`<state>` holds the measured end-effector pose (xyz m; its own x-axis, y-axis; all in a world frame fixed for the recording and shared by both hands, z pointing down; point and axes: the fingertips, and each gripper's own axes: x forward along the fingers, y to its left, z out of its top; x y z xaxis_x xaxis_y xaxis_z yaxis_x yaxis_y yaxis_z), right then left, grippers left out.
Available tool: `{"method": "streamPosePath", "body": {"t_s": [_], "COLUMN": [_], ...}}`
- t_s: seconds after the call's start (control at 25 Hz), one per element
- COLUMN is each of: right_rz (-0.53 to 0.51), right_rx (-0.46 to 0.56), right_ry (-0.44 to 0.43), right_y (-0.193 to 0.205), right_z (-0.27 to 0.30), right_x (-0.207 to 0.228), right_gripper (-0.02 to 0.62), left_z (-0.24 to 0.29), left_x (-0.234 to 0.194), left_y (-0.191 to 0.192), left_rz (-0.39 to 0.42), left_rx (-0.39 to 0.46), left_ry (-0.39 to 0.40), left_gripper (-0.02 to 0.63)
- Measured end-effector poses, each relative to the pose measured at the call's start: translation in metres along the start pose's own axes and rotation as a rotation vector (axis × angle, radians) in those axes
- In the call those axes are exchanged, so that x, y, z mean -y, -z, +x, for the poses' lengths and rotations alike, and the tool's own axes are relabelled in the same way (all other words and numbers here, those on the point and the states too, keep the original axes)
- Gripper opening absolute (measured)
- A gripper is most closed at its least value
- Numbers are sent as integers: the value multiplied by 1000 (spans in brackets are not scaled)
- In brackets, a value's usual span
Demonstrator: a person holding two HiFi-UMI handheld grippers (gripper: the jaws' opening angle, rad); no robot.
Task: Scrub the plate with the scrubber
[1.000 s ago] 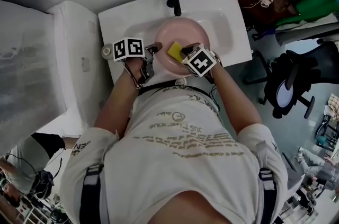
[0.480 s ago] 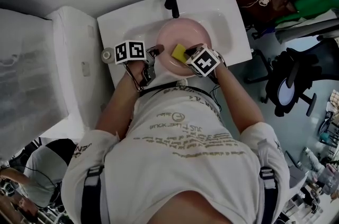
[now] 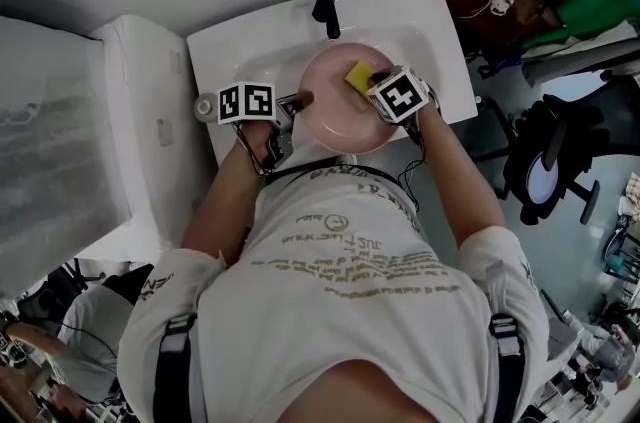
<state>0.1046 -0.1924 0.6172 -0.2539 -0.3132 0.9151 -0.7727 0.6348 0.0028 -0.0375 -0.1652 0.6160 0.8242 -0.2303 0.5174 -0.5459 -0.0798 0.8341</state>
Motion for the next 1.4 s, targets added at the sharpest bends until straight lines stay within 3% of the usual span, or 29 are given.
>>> {"method": "streamPosePath", "body": {"t_s": [0.12,0.48,0.64,0.88,1.08,1.28,1.4], "right_rz": [-19,-4,-40,-109,-42,47,56], "right_rx": [6,-33,-67,-86,-87,-26,127], "right_ry": [58,19,-51,-140,-267,-267,-213], "right_y": [-7,10,20,29,39,37,19], "right_z": [-3,2,4,3,1,-4,-14], "right_x": [15,7,-16,-53,-86,-80,-68], "right_gripper": [37,37,37,37,37,37,37], "left_z": [1,1,-1,-2,0,6,9], "left_x": [2,-5,-12,-15,-17,-21,-24], "left_y": [-2,-9,-14,-19,-19,-12,-11], "left_rz": [6,-8,-43,-30,-40,-98,-184], "left_rx": [1,18,43,51,44,33,42], "left_ry": [9,-13,-26,-50,-50,-34,-3], "left_gripper": [58,60,60,60,60,60,58]}}
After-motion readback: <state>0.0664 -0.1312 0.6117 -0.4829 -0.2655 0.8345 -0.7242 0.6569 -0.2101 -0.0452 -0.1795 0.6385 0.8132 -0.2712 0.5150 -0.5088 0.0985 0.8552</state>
